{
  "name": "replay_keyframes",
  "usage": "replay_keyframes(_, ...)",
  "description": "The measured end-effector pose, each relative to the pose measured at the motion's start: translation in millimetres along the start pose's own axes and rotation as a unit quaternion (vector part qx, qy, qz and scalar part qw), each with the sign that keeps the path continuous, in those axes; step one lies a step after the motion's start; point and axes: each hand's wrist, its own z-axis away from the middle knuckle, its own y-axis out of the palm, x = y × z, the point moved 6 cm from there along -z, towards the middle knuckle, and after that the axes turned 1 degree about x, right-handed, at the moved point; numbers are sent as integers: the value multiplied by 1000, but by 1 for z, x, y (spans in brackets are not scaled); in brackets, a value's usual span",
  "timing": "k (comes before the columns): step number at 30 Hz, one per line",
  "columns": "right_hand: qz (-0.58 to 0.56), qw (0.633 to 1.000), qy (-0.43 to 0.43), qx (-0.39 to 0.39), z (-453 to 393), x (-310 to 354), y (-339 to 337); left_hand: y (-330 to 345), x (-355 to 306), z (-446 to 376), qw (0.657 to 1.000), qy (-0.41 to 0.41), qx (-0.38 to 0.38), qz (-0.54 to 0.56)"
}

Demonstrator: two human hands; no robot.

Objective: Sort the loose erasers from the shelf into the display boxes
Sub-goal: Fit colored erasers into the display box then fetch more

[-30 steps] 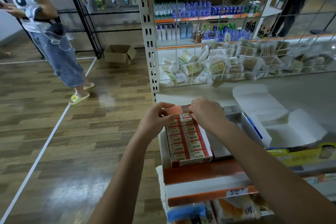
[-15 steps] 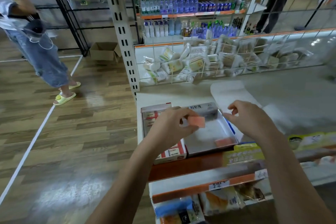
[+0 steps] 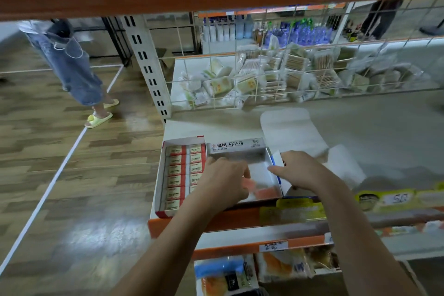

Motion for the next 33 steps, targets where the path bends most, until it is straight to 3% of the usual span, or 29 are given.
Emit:
replay_keyframes(9, 0, 997, -67, 23, -11, -8, 4, 11, 0, 0, 995, -62, 78, 15)
replay_keyframes(18, -32, 995, -88, 17, -13, -11, 7, 13, -6, 5, 991, -101, 75, 50)
replay_keyframes(28, -64, 996, -65, -20, -2, -13, 9, 18, -11, 4, 994, -47, 90, 35)
replay_keyframes(33, -80, 986, -66, -128, 8, -16, -21, -5, -24, -18, 999, 4, 32, 18)
